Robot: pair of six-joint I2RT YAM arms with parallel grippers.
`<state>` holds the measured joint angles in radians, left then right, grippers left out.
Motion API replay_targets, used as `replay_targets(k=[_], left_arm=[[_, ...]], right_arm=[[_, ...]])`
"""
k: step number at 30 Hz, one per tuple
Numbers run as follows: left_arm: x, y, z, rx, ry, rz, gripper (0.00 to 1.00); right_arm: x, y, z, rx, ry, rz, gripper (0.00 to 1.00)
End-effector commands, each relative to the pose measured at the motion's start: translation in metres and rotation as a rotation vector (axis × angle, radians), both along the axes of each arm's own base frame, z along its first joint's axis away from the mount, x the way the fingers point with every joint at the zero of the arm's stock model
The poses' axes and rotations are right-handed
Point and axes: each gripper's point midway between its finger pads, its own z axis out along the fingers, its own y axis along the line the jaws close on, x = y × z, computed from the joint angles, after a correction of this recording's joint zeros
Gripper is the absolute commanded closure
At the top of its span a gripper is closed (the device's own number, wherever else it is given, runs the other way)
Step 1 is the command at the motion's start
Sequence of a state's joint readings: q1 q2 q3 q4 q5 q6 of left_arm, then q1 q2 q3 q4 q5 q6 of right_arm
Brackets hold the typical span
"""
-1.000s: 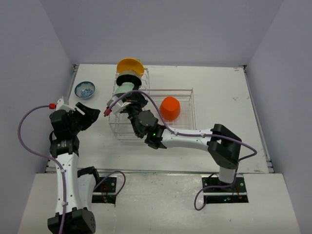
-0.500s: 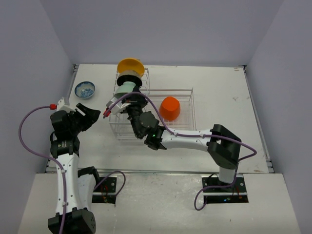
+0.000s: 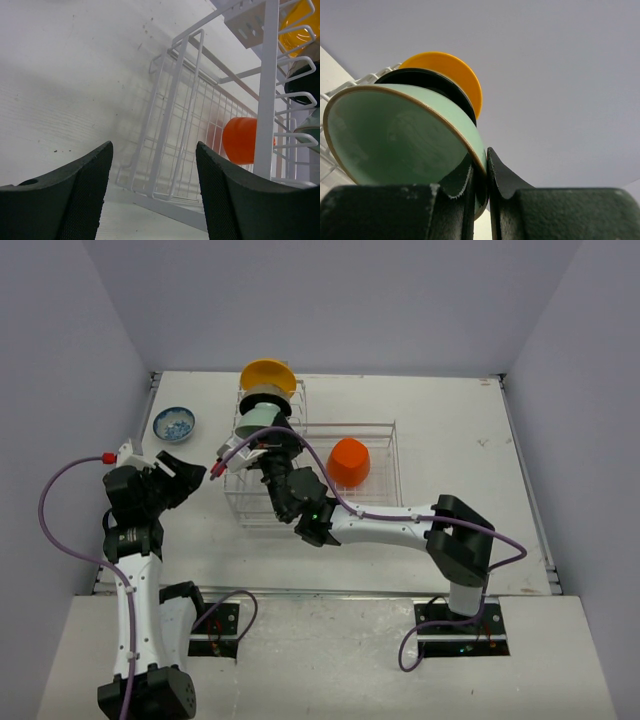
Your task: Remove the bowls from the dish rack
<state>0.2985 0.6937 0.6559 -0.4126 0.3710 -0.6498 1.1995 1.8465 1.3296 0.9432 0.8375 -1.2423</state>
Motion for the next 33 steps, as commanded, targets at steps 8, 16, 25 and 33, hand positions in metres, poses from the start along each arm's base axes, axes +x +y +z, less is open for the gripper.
replay_targets(k=[8, 16, 25, 33], left_arm=[[0.006, 0.004, 0.01, 0.05, -0.02, -0.007, 0.3], [0.004, 0.014, 0.056, 0.108, -0.075, 0.042, 0.29], [-0.005, -0.003, 0.162, 0.195, -0.302, -0.038, 0.29], [-0.019, -0.044, 0.221, 0.215, -0.574, -0.238, 0.31]], right_arm=[[-0.013, -0.02, 0.069, 0.192, -0.063, 0.013, 1.0], [-0.028, -0.027, 0.107, 0.297, 0.008, 0.064, 1.0], [-0.038, -0.024, 0.151, 0.412, 0.234, 0.154, 1.0], [-0.061, -0.016, 0.132, 0.39, 0.525, 0.288, 1.0]])
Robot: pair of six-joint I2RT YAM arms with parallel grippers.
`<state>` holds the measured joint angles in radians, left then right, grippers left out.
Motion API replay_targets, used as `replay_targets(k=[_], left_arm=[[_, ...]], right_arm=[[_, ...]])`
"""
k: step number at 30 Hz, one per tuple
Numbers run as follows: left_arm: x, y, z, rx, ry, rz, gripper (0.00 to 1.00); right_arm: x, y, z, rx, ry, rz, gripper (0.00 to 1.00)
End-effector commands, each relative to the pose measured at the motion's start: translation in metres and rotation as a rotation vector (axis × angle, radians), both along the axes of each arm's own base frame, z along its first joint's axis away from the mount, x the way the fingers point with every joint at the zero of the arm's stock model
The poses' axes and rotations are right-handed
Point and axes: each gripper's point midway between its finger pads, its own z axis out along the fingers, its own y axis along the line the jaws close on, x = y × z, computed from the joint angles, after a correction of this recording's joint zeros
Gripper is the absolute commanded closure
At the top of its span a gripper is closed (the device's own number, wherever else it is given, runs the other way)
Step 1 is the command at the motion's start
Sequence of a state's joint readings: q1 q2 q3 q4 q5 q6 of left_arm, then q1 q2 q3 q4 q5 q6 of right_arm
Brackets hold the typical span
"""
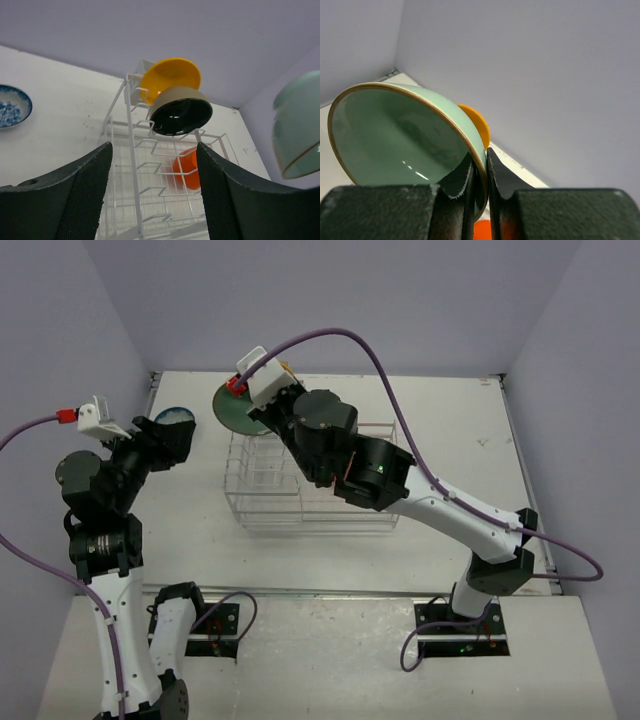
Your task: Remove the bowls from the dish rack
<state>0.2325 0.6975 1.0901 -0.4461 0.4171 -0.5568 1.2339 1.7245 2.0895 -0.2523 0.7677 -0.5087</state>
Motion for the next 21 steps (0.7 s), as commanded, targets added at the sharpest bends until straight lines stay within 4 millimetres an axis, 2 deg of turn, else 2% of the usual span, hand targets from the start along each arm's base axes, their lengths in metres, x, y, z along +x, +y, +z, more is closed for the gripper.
replay_targets(k=[1, 2, 6, 11, 16, 18, 21], left_arm=[[-0.011, -0.026, 0.046, 0.036, -0.195, -0.147, 0.32], [-0.016, -0.033, 0.058, 0.021, -0.244, -0.185, 0.31], [-0.028, -0.043, 0.07, -0.013, -0.271, -0.233, 0.32], [-0.044, -0.052, 0.063, -0.03, -0.244, -0.27, 0.33], [-0.05, -0.055, 0.06, -0.024, -0.22, -0.29, 0.33], [-0.052, -0.057, 0.06, -0.022, -0.218, -0.299, 0.34], [-0.052, -0.057, 0.049, -0.027, -0.189, -0.299, 0.36]], right_arm=[[-0.017, -0.004, -0.02, 0.019, 0.158, 0.087, 1.0], [-0.017, -0.005, -0.028, 0.009, 0.177, 0.087, 1.0], [-0.02, -0.002, -0.037, 0.035, 0.233, 0.129, 1.0], [-0.021, 0.004, -0.052, 0.02, 0.266, 0.141, 1.0], [-0.015, 0.006, -0.06, 0.006, 0.278, 0.139, 1.0], [-0.014, 0.007, -0.059, 0.009, 0.279, 0.143, 1.0], [-0.014, 0.009, -0.057, 0.017, 0.279, 0.151, 1.0]])
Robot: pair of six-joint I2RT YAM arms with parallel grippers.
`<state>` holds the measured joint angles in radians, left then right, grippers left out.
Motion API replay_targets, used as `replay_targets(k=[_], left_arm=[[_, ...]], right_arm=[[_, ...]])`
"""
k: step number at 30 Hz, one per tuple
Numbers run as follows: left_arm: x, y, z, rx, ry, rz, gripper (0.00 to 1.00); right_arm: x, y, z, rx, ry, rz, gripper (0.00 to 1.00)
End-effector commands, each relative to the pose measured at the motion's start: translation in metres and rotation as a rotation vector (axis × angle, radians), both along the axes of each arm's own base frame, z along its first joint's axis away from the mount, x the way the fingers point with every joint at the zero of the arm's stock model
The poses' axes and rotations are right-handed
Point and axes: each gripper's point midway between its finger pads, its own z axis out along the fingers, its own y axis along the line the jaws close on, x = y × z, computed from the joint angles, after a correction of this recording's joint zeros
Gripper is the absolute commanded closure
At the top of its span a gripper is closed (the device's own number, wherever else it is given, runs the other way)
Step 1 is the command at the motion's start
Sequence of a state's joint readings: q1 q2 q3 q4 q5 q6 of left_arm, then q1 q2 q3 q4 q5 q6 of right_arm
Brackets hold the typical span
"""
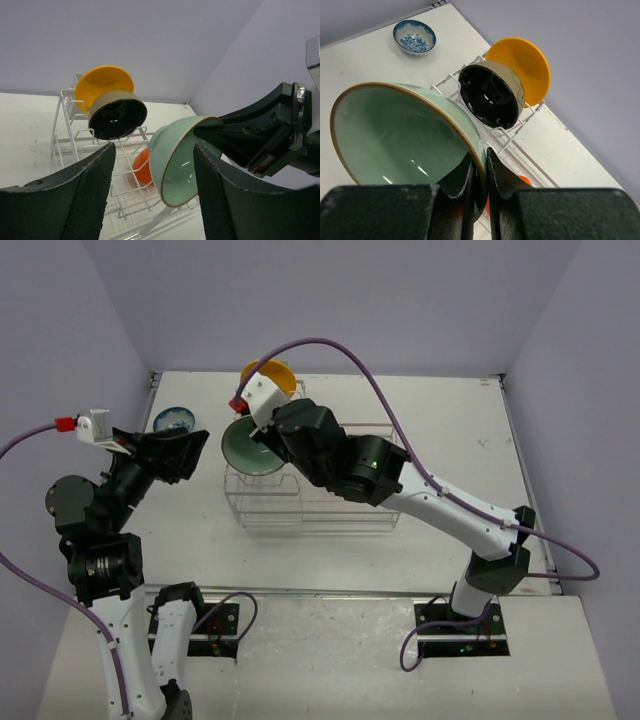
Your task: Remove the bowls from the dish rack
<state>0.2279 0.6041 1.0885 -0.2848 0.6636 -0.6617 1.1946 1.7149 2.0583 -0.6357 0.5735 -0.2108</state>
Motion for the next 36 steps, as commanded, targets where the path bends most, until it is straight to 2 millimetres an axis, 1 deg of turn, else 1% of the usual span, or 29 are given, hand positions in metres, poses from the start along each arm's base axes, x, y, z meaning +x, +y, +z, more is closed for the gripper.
replay_targets(k=[1, 2, 6, 8, 9, 12, 14, 15, 16, 19, 26, 30, 33, 36], left_arm=[[-0.009, -0.009, -0.007, 0.002, 0.028, -0.053, 0.36], [-0.007, -0.008, -0.015, -0.007, 0.049, -0.054, 0.37], [-0.01, -0.013, -0.031, -0.02, 0.081, -0.083, 0.37], [-0.009, -0.014, -0.036, -0.022, 0.093, -0.093, 0.37], [-0.009, -0.014, -0.039, -0.02, 0.098, -0.096, 0.37], [-0.006, -0.014, -0.047, -0.02, 0.117, -0.101, 0.37], [-0.004, -0.014, -0.052, -0.023, 0.131, -0.104, 0.37], [-0.003, -0.014, -0.054, -0.023, 0.135, -0.104, 0.37], [-0.002, -0.013, -0.058, -0.021, 0.142, -0.102, 0.37], [0.001, -0.011, -0.064, -0.023, 0.157, -0.096, 0.37], [0.014, -0.006, -0.074, -0.03, 0.184, -0.073, 0.4], [0.024, 0.0, -0.075, -0.033, 0.19, -0.044, 0.42], [0.031, 0.003, -0.074, -0.038, 0.193, -0.03, 0.45], [0.037, 0.004, -0.072, -0.048, 0.185, -0.027, 0.47]], right_arm=[[0.002, 0.003, 0.035, 0.137, -0.028, 0.004, 1.0], [0.002, 0.005, 0.034, 0.134, -0.027, 0.007, 1.0], [0.004, 0.01, 0.034, 0.125, -0.032, 0.025, 1.0], [0.007, 0.01, 0.039, 0.137, -0.037, 0.025, 1.0], [0.009, 0.013, 0.037, 0.132, -0.035, 0.028, 1.0], [0.013, 0.017, 0.045, 0.161, -0.037, 0.028, 1.0], [0.014, 0.02, 0.047, 0.169, -0.033, 0.037, 1.0], [0.015, 0.025, 0.043, 0.161, -0.029, 0.04, 1.0], [0.014, 0.026, 0.048, 0.176, -0.029, 0.047, 1.0], [0.014, 0.031, 0.048, 0.185, -0.021, 0.055, 1.0], [0.011, 0.04, 0.043, 0.188, 0.008, 0.086, 1.0], [0.004, 0.047, 0.043, 0.198, 0.021, 0.106, 1.0], [-0.001, 0.052, 0.043, 0.2, 0.029, 0.129, 1.0], [-0.003, 0.056, 0.038, 0.193, 0.04, 0.139, 1.0]])
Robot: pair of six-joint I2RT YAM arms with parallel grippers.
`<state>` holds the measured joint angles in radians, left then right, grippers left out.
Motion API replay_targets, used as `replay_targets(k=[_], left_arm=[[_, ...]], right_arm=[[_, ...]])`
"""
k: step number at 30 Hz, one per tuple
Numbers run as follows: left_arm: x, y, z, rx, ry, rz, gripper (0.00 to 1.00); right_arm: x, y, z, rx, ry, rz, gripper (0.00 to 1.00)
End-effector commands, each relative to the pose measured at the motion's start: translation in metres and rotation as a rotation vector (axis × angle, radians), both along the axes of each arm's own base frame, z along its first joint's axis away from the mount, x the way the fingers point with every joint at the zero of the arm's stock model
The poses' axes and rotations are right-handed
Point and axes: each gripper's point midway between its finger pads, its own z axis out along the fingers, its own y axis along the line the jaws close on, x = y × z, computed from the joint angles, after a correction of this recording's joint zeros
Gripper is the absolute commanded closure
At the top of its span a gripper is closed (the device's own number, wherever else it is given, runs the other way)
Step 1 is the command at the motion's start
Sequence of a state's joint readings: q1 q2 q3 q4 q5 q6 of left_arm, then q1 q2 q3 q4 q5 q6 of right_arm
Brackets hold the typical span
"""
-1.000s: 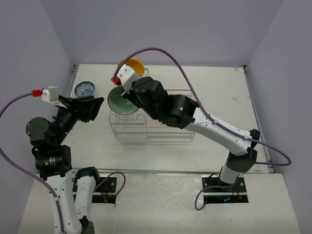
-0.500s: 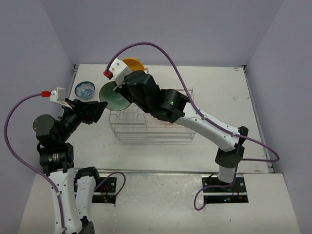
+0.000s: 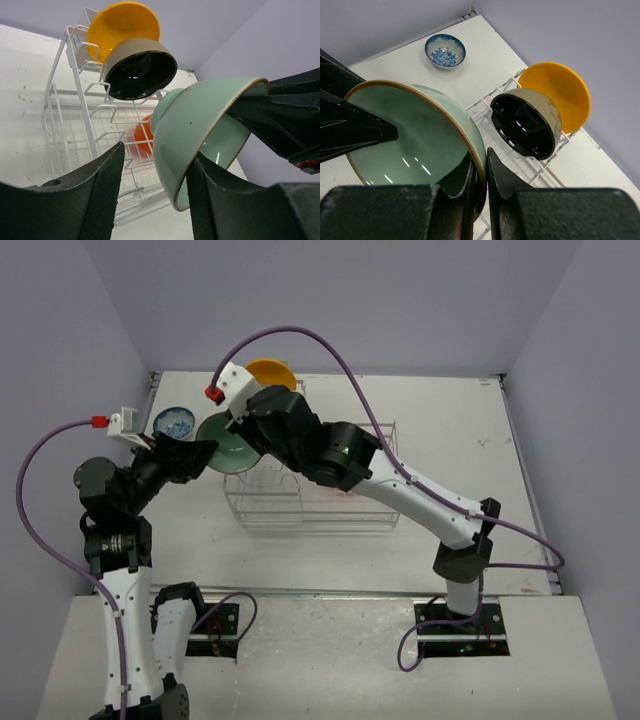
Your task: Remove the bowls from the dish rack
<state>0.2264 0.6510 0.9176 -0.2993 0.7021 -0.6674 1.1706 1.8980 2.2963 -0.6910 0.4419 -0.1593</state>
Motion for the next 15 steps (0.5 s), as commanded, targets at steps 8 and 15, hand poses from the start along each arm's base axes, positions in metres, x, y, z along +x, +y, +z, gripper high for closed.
replay_targets(k=[8, 15], left_arm=[[0.021, 0.003, 0.011, 0.0, -0.041, 0.017, 0.75], [0.025, 0.001, 0.007, -0.005, -0.028, 0.02, 1.0]], right_arm=[[-0.019, 0.013, 0.04, 0.138, -0.011, 0.082, 1.0], [-0.025, 0.025, 0.039, 0.14, -0.013, 0.109, 1.0]])
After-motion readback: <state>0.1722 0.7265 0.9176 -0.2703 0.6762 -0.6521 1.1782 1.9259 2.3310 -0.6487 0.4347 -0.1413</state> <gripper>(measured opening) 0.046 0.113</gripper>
